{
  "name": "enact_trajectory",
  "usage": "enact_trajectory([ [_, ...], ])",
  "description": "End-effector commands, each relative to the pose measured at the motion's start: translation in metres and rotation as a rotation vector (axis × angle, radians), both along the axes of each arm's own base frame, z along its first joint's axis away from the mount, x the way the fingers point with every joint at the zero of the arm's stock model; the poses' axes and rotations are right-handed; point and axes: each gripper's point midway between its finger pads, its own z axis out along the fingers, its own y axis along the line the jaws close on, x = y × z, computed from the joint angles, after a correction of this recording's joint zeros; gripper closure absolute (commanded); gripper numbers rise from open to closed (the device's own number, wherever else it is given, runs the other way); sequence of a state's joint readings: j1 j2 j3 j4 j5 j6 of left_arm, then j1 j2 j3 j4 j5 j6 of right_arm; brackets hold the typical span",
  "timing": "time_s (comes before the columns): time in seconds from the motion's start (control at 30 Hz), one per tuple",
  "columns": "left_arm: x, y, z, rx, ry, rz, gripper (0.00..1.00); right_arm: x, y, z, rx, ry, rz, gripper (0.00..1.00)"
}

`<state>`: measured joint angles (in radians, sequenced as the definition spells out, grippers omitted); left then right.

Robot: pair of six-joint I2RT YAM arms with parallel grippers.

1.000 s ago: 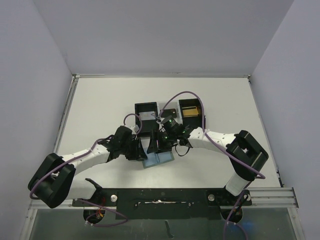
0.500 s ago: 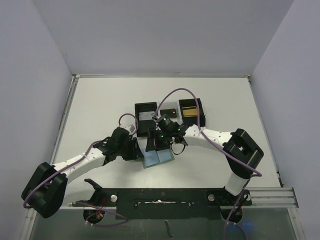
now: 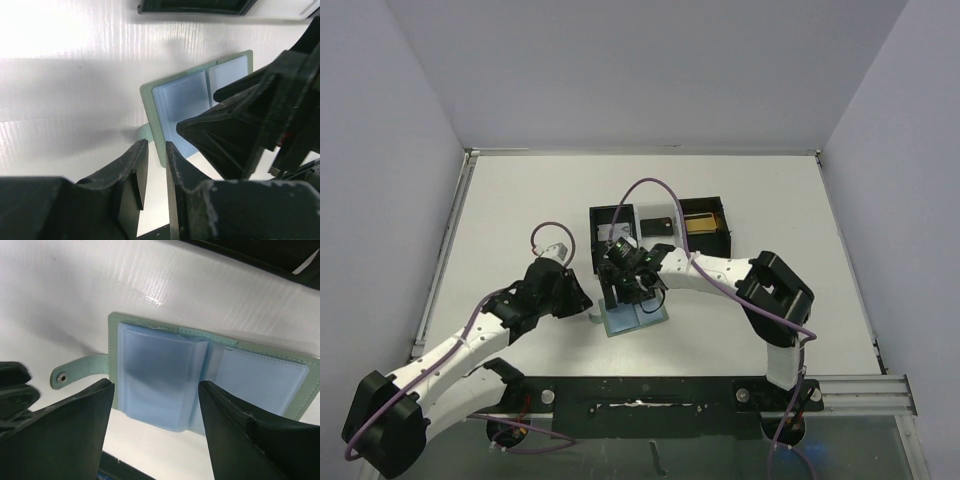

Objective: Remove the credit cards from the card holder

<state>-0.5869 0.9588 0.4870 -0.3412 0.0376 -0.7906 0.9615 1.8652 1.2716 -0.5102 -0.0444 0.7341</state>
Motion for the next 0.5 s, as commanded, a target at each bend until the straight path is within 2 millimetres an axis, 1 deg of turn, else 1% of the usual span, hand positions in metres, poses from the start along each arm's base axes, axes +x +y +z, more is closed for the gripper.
enact_trajectory([
  [0.0,0.005,0.01,0.005,0.011,-0.028,0.06,0.8,0.009,-0.001,0.005,-0.096,-0.075,0.007,0.3],
  [0.13,0.005,0.01,0.005,0.003,-0.03,0.061,0.8,0.005,0.0,-0.002,-0.138,-0.077,0.019,0.28],
  [0.3,0.006,0.01,0.008,0.0,-0.042,0.066,0.8,0.004,0.004,-0.003,-0.166,-0.088,0.015,0.25],
  [0.4,0.006,0.011,0.008,0.0,-0.045,0.069,0.8,0.005,-0.002,-0.009,-0.203,-0.086,0.005,0.25],
  [0.47,0.006,0.011,0.007,-0.003,-0.041,0.067,0.8,0.005,-0.004,-0.014,-0.225,-0.083,0.002,0.28],
])
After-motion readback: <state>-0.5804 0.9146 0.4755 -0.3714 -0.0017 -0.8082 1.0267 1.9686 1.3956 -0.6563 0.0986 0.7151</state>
